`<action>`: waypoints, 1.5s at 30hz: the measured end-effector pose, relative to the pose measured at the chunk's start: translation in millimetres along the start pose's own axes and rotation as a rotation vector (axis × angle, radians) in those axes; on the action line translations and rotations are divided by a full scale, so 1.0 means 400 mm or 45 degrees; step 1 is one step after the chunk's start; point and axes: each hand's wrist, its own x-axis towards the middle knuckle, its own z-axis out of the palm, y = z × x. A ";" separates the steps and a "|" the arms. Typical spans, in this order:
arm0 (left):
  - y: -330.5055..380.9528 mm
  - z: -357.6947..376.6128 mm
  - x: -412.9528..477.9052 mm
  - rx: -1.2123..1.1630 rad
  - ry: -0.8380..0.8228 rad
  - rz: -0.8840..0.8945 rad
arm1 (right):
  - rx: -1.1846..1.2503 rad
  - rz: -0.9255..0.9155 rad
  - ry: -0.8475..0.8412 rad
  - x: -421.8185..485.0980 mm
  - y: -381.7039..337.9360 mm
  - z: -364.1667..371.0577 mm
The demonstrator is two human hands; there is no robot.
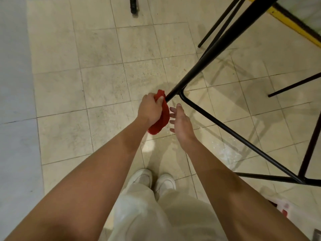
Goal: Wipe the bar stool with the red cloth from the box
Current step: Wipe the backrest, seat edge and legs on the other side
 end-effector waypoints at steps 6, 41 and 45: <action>-0.019 -0.011 -0.085 -0.159 -0.298 -0.091 | 0.030 -0.073 -0.102 -0.037 0.017 -0.013; -0.094 -0.056 0.086 -0.491 -0.146 -0.300 | 0.190 -0.346 0.534 0.136 0.095 0.180; -0.108 -0.030 0.096 -0.478 -0.149 -0.319 | 0.043 -0.350 0.412 0.163 0.122 0.161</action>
